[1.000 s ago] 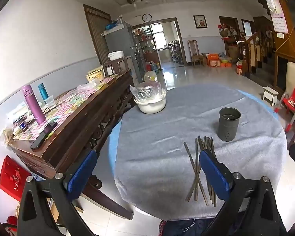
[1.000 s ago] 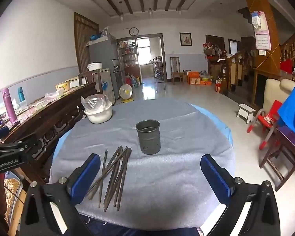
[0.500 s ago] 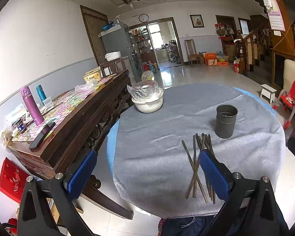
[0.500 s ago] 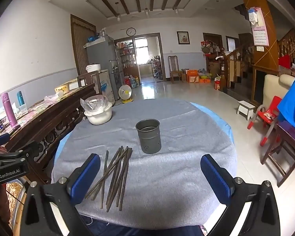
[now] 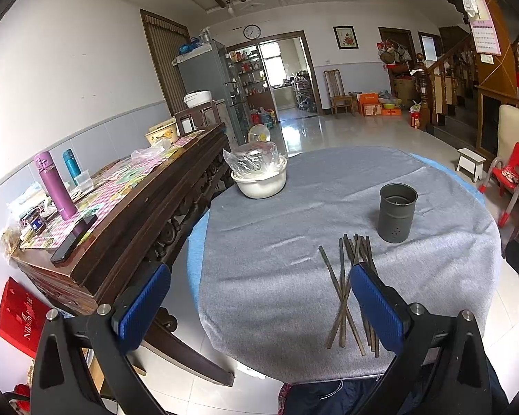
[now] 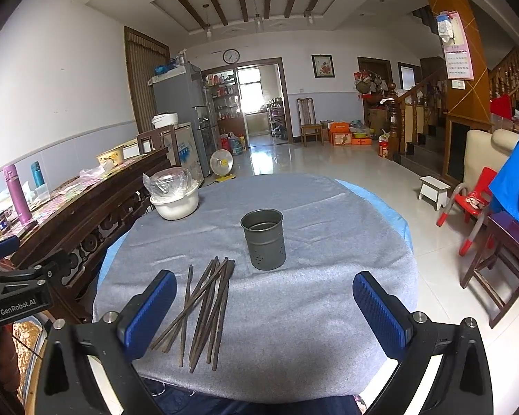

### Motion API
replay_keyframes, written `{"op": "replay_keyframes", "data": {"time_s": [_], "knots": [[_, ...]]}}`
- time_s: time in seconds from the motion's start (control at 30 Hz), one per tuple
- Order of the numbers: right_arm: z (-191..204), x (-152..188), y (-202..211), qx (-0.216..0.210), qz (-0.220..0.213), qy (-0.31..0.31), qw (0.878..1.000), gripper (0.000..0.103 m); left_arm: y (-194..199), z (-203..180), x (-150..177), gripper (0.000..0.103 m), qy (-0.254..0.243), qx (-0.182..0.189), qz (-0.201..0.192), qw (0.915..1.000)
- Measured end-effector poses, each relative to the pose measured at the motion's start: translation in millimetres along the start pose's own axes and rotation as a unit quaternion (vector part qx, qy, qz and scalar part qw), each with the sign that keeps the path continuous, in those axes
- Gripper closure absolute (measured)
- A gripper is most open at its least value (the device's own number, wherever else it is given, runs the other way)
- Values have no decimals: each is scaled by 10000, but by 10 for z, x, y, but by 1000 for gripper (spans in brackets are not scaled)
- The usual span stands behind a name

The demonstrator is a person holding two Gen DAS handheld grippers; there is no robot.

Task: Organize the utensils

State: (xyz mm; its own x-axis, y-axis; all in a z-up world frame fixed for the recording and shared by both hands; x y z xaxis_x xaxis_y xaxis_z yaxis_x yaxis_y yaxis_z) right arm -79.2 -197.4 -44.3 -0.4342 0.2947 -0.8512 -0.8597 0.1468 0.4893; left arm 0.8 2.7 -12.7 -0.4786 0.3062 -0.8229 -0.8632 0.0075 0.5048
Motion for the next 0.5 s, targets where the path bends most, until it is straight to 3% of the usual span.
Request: {"op": "replay_keyframes", "data": {"time_s": [0.5], "knots": [[95, 16, -34, -68, 65, 80, 9999, 0, 4, 92, 16, 0, 29, 28, 6, 10000]]}}
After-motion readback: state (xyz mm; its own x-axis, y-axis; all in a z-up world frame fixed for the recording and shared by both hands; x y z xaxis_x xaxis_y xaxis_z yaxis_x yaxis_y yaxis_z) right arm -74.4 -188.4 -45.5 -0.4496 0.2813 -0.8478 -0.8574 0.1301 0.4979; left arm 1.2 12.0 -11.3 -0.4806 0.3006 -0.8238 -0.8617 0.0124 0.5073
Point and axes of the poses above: each gripper's, at about its wrist camera, not at the fingertips, and y roughly against the way its jaws point, z to its left, x to its underside, the point moved 4 cm from there along -y, roughly the way its jaws point, and after that the axes turned 1 degree about -y, right-handed, at the moved point
